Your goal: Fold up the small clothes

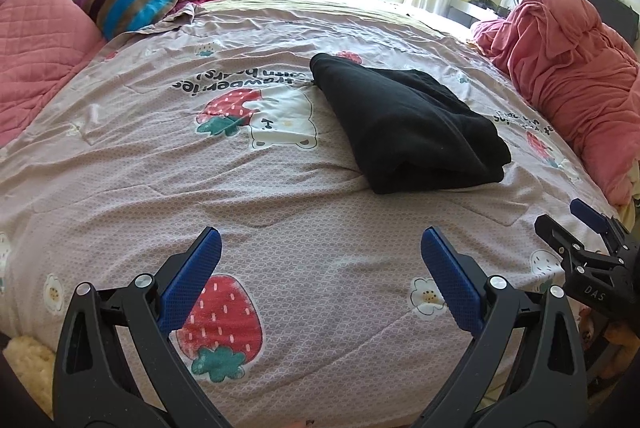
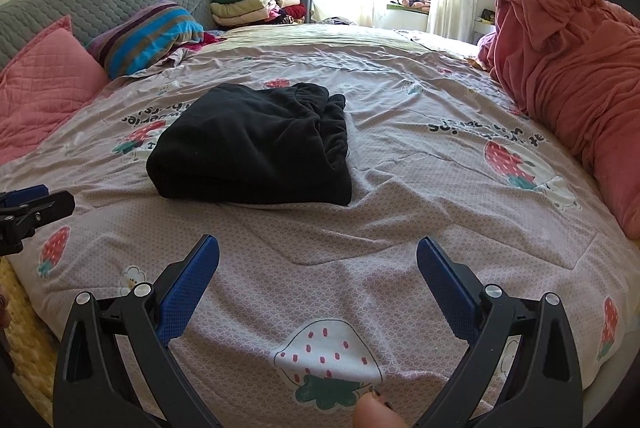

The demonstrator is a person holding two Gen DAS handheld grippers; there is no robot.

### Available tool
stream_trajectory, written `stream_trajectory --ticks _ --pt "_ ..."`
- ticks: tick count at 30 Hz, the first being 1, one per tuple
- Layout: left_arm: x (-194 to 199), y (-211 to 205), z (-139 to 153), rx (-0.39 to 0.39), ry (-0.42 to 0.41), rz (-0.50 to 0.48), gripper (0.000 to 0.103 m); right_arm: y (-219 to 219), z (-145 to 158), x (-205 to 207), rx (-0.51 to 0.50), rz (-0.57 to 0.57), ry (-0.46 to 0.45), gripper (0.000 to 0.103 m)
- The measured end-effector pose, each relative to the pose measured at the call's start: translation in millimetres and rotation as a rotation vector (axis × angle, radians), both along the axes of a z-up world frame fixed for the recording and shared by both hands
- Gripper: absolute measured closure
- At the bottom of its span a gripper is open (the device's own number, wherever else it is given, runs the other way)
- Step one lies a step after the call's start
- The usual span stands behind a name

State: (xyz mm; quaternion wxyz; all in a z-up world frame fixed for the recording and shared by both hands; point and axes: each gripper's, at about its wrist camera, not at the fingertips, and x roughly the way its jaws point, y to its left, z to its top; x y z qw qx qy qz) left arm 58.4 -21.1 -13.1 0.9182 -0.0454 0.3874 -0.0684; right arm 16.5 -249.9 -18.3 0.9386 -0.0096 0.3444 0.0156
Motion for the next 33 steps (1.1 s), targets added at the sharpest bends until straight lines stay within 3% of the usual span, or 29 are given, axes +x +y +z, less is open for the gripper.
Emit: stream_trajectory --ticks 33 --pt "0.7 4.3 0.3 0.016 0.011 0.011 0.009 -2.0 -2.6 0.4 0.013 -0.014 0.015 0.004"
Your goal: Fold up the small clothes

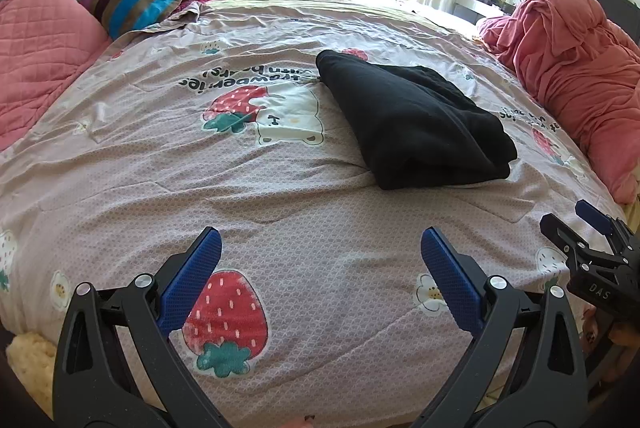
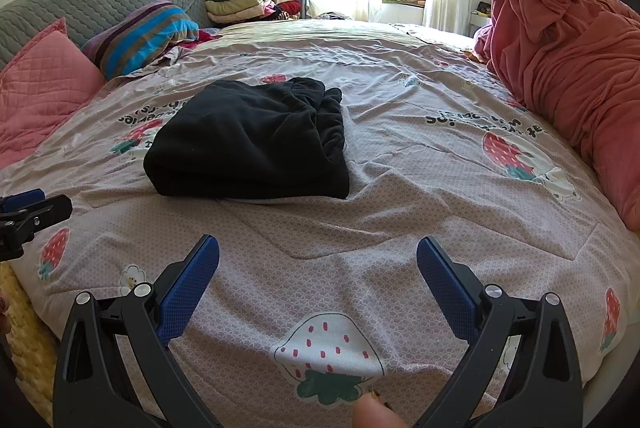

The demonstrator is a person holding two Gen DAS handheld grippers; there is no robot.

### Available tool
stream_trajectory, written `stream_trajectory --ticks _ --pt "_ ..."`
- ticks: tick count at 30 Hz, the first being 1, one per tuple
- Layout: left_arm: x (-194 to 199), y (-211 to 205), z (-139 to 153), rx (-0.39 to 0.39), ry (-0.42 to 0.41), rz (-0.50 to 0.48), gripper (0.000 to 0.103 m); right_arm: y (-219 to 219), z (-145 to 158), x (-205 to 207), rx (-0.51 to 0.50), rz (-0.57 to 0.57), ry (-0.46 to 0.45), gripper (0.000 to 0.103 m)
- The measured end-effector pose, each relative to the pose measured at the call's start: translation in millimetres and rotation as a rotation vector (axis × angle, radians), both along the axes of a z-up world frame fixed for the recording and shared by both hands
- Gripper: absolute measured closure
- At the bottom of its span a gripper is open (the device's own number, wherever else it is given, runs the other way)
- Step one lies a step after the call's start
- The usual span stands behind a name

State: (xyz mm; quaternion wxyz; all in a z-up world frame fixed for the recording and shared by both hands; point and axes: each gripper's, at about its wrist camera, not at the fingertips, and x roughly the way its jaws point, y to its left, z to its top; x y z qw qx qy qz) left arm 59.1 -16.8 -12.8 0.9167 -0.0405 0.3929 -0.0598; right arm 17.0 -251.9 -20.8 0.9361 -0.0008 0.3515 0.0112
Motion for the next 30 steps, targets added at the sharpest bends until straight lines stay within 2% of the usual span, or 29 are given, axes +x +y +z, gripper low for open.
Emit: stream_trajectory --ticks 30 --pt "-1.7 2.1 0.4 0.01 0.002 -0.001 0.009 1.7 0.8 0.1 0.0 -0.004 0.016 0.004"
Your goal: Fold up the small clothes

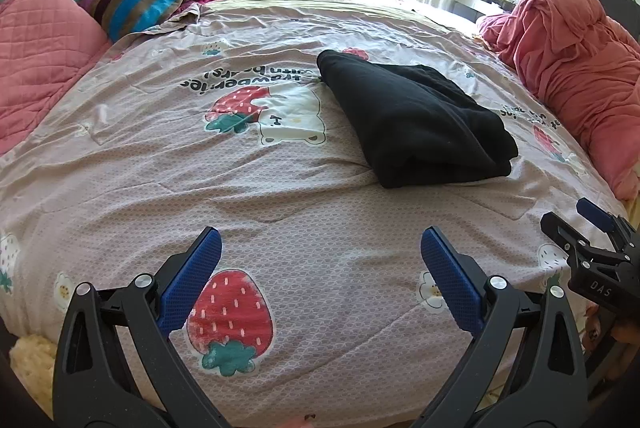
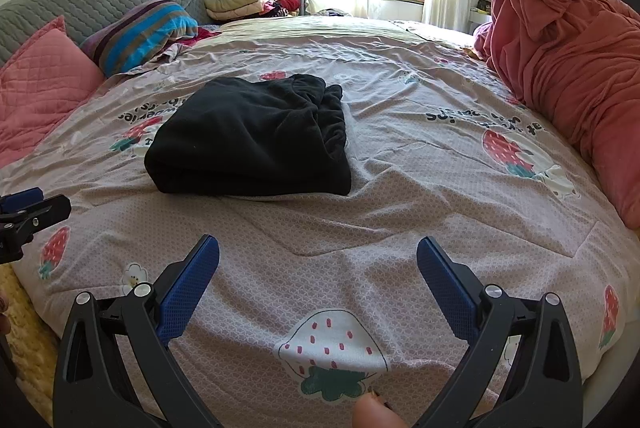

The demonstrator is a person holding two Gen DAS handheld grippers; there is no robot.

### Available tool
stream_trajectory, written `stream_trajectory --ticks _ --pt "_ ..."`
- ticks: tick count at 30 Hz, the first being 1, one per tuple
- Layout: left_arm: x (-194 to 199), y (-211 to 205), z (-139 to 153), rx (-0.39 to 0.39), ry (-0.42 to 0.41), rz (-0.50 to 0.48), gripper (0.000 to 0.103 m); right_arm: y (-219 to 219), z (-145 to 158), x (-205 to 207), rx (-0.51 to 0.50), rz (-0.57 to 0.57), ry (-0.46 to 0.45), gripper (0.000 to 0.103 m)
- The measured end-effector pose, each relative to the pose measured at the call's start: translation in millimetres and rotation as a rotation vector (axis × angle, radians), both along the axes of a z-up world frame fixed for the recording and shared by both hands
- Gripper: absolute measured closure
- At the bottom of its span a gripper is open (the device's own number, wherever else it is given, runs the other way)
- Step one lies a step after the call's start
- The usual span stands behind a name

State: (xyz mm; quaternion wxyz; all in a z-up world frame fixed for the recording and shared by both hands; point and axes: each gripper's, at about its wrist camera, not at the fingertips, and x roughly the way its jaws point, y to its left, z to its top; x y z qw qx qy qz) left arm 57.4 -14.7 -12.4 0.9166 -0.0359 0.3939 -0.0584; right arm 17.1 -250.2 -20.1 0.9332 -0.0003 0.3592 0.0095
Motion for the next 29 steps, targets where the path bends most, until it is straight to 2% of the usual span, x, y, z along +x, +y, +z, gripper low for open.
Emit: stream_trajectory --ticks 14,19,22,24,27,29 --pt "-3 -2 2 0.011 -0.003 -0.007 0.009 -7 -3 -3 -0.008 -0.043 0.005 0.004" --pt "-5 2 6 -0.016 -0.006 -0.008 0.009 -29 -9 -5 -0.04 -0.209 0.018 0.005" --pt "1 29 10 -0.039 -0.004 0.05 0.009 -78 -10 -15 -0.043 -0.422 0.01 0.005" --pt "9 60 12 -0.063 0.002 0.118 0.009 -133 -11 -27 -0.056 -0.62 0.031 0.005" --pt "25 133 16 -0.092 0.005 0.29 0.009 -237 -15 -61 -0.07 -0.987 0.071 0.005" --pt "39 192 18 -0.053 0.0 0.443 0.009 -307 -21 -96 -0.09 -1.228 0.098 0.005"
